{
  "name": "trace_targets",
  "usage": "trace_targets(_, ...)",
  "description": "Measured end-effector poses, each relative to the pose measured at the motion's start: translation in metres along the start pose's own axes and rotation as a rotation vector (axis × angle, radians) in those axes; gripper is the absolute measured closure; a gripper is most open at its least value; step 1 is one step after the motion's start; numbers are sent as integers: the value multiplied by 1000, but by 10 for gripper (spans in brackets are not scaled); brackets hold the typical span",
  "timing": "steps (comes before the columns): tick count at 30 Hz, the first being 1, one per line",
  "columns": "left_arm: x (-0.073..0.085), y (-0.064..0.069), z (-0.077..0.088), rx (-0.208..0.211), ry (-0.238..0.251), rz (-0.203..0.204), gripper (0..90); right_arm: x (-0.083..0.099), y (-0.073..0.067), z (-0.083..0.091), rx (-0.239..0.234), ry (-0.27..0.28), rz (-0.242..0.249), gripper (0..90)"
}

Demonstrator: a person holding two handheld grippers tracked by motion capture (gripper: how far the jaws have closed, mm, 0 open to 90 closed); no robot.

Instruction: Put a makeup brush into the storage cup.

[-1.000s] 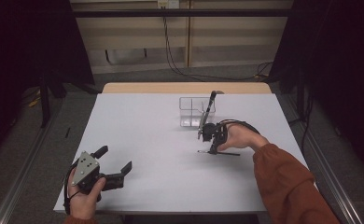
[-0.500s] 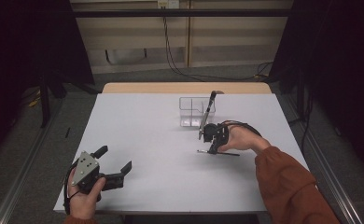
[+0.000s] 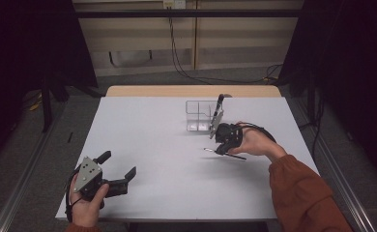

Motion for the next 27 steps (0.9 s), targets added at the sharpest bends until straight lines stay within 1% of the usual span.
trace_targets(5,0,0,0,3,-1,0,13,5,1,5,12,26,-31,866)
trace_targets(6,0,0,0,2,0,-1,13,6,1,7,11,33,-27,866)
trace_targets(7,0,0,0,2,0,-2,13,7,2,8,14,44,-21,866)
trace_targets(9,0,0,0,2,0,-2,13,7,3,13,19,67,-40,866)
trace_targets(12,0,0,0,2,0,-3,13,7,5,18,43,120,-49,866)
trace_targets(14,0,0,0,1,0,-1,13,7,5,20,69,148,-54,865)
trace_targets(17,0,0,0,1,0,-5,13,9,5,23,97,209,-66,865)
trace_targets(21,0,0,0,-2,1,-3,13,12,8,29,125,294,-105,866)
trace_targets(22,0,0,0,-2,2,-1,13,14,9,29,131,308,-117,865)
trace_targets(23,0,0,0,-3,2,-2,13,15,9,30,126,318,-127,865)
trace_targets(25,0,0,0,-1,2,-5,13,18,10,32,142,350,-142,865)
trace_targets(27,0,0,0,-1,2,-2,13,20,10,33,139,371,-156,865)
Point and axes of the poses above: each handheld gripper's, and its own axes: z roughly backward along the jaws, x roughly out of its underside, y roughly to its right, the point moved 6 cm from there along -z, roughly forward along the jaws, and after that the axes turned 3 degrees about -x, right-handed, at the moved point
